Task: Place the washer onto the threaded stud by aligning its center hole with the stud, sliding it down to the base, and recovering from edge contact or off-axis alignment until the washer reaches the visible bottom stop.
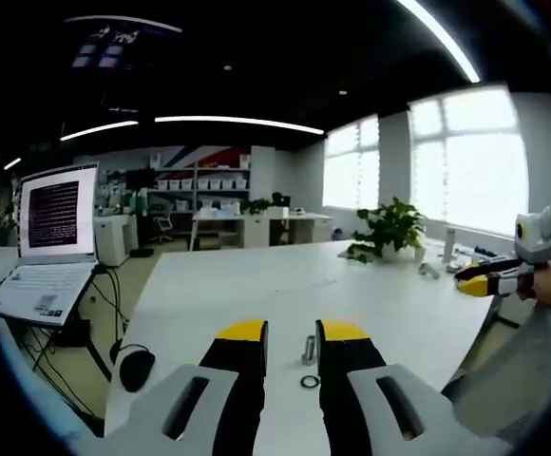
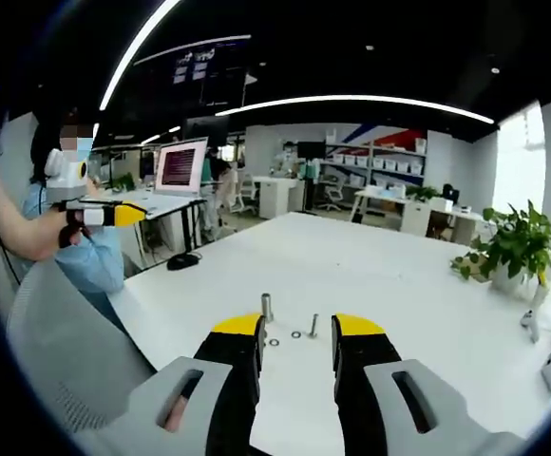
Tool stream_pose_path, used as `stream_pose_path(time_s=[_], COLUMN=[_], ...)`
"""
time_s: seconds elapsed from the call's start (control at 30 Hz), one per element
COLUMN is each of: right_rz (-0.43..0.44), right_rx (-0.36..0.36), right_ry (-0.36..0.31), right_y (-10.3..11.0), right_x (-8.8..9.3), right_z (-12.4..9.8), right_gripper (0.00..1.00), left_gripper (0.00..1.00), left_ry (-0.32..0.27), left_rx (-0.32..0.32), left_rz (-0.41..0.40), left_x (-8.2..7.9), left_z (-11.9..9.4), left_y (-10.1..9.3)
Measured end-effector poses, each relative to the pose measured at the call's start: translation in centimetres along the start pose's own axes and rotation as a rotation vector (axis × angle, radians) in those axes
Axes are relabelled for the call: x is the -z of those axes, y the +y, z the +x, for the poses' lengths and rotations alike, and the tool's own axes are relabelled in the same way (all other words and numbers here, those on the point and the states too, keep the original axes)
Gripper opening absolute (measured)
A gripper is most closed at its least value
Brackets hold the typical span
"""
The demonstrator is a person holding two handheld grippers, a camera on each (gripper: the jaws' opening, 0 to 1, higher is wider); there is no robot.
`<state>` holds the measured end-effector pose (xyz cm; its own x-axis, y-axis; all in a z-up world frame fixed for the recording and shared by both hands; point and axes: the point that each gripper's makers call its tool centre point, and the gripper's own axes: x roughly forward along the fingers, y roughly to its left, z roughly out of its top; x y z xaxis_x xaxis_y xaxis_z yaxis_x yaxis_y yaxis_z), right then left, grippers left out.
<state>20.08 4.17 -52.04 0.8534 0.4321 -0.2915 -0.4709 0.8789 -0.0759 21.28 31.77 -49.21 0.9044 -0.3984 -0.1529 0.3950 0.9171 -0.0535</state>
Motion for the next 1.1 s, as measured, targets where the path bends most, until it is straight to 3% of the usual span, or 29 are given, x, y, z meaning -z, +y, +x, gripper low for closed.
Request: stream_pose_path(time_s=[0.17, 1.1], right_rz=[-0.005, 0.013], right_rx=[-0.003, 0.014], right_ry=[0.005, 0.038], right_y=[0.13, -0.15], right_x=[0.21, 0.89], right_z=[-0.06, 0.03], right_gripper=[0.31, 0.32], left_gripper=[0.18, 0.18], left_ry=[0.008, -0.008], left_rx=[0.02, -0.004], left_rz=[-0.007, -0.026], left_x=[0.19, 0.13], left_z=[0.23, -0.37], left_y=[-0.36, 0.46])
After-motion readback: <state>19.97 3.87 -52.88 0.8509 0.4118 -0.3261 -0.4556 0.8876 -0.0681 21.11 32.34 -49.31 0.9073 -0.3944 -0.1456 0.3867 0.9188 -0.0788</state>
